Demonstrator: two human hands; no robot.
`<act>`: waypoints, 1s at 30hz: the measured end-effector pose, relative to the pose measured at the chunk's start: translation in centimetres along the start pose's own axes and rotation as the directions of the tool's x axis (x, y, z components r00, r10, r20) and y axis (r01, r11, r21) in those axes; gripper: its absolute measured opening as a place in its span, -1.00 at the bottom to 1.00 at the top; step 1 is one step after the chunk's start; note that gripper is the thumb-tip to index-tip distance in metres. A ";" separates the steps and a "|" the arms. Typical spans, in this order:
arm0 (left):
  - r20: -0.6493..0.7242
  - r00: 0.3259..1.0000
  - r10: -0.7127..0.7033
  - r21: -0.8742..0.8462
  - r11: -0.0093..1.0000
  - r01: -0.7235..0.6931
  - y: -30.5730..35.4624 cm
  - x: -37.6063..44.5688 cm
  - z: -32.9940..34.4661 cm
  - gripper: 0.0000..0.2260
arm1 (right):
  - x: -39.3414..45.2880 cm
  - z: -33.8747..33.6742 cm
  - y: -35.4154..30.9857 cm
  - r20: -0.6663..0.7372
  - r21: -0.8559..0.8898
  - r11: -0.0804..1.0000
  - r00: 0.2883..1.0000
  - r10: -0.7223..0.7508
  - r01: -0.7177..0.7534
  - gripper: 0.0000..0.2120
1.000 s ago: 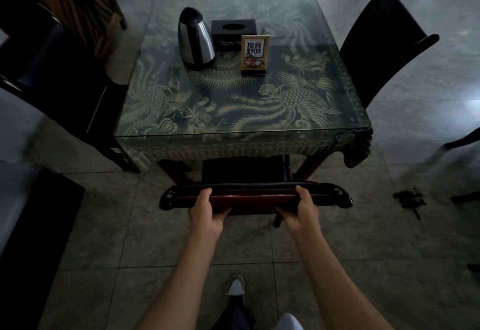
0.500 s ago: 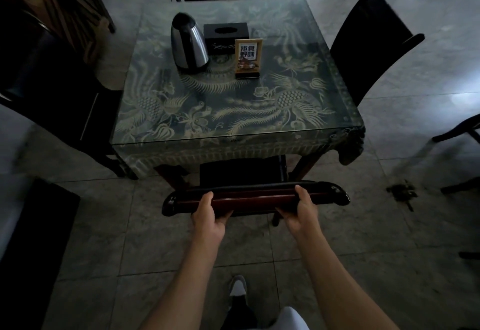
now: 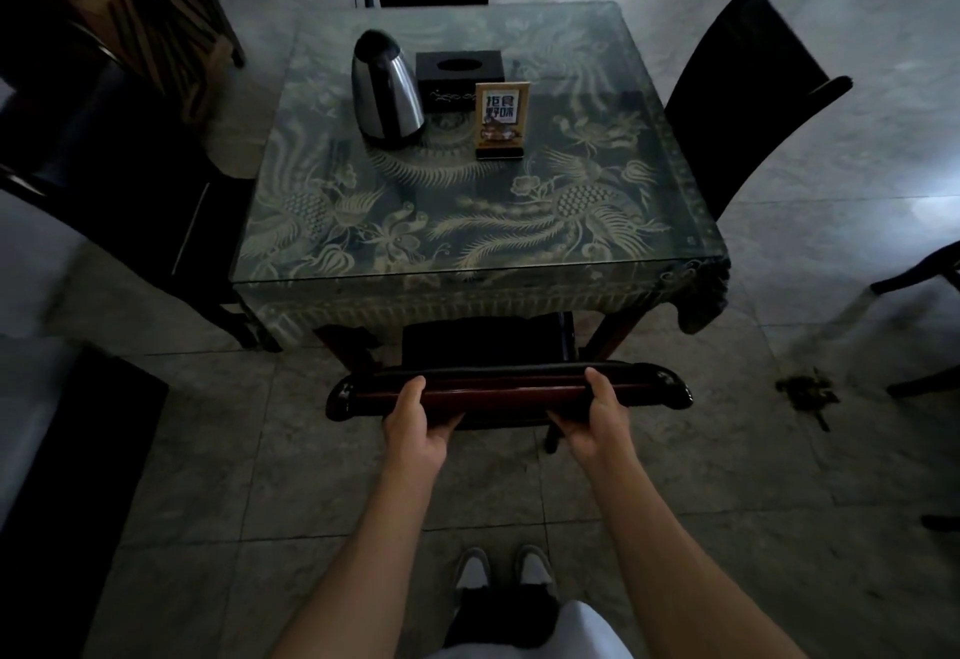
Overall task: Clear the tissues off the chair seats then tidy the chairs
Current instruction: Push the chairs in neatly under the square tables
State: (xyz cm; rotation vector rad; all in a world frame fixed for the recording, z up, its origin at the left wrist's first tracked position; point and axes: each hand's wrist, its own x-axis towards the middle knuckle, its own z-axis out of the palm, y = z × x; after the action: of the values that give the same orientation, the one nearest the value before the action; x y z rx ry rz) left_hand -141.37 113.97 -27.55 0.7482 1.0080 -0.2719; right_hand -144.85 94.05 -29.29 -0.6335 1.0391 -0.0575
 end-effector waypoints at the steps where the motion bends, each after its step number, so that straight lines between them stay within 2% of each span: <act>1: -0.009 1.000 -0.001 0.003 1.000 0.001 0.1 -0.1 0.0 -0.72 | 0.1 0.0 0.0 -0.005 -0.011 1.000 1.000 0.008 -0.008 -0.68; 4: 0.006 1.000 -0.009 0.020 1.000 0.009 0.3 -0.4 -0.3 -0.68 | -0.2 -0.1 -0.2 -0.017 -0.032 0.999 1.000 0.018 -0.019 -0.60; 10: 0.071 0.997 0.015 0.082 0.996 -0.021 0.3 -0.6 -1.6 -0.61 | -0.9 -1.1 -0.8 0.051 -0.126 0.991 0.997 0.052 -0.046 -0.46; 12: 0.089 0.996 0.030 0.165 0.985 -0.044 0.0 -0.6 -2.2 -0.63 | -1.0 -1.6 -0.9 0.059 -0.185 0.982 0.997 0.053 -0.041 -0.53; 14: 0.083 0.994 0.075 0.326 0.940 -0.098 -0.4 -0.6 -2.9 -0.68 | -1.4 -2.1 -0.9 0.078 -0.295 0.955 0.996 0.054 -0.029 -0.61; 15: 0.066 0.990 0.121 0.453 0.881 -0.138 -0.6 -0.7 -3.2 -0.71 | -1.7 -2.3 -0.9 0.094 -0.366 0.930 0.993 0.068 -0.029 -0.64; 17: 0.077 0.966 0.246 0.680 0.696 -0.232 -0.5 -1.4 -3.7 -0.74 | -2.7 -2.5 -1.2 0.125 -0.529 0.849 0.988 0.093 -0.013 -0.69; 19: 0.171 0.932 0.319 0.803 0.503 -0.319 -0.5 -2.3 -3.9 -0.70 | -3.8 -2.4 -1.7 0.180 -0.695 0.717 0.980 0.090 0.062 -0.74; 20: 0.228 0.914 0.336 0.843 0.402 -0.357 -0.3 -3.0 -3.9 -0.69 | -4.3 -2.3 -2.0 0.220 -0.783 0.608 0.973 0.072 0.132 -0.75; 22: 0.351 0.865 0.358 0.888 0.165 -0.428 0.3 -4.7 -3.3 -0.72 | -5.1 -2.2 -2.7 0.321 -0.897 0.325 0.947 0.016 0.298 -0.76; 25: 0.529 0.748 0.400 0.842 -0.135 -0.523 1.4 -6.8 -2.1 -0.80 | -6.5 -1.2 -4.3 0.484 -0.875 -0.034 0.874 -0.050 0.482 -0.85; 27: 0.623 0.658 0.423 0.782 -0.326 -0.531 2.0 -8.2 -1.0 -0.85 | -7.7 -0.3 -5.4 0.578 -0.808 -0.191 0.813 -0.077 0.557 -0.86; 30: 0.737 0.508 0.446 0.674 -0.546 -0.498 2.8 -9.6 0.5 -0.72 | -9.3 0.8 -6.9 0.695 -0.687 -0.389 0.711 -0.107 0.613 -0.78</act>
State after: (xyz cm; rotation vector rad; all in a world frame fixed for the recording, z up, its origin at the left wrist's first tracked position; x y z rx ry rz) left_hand -144.62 114.49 -18.07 2.7360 -0.1553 -0.0301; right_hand -147.33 91.89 -18.16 -2.5540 0.1060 0.3381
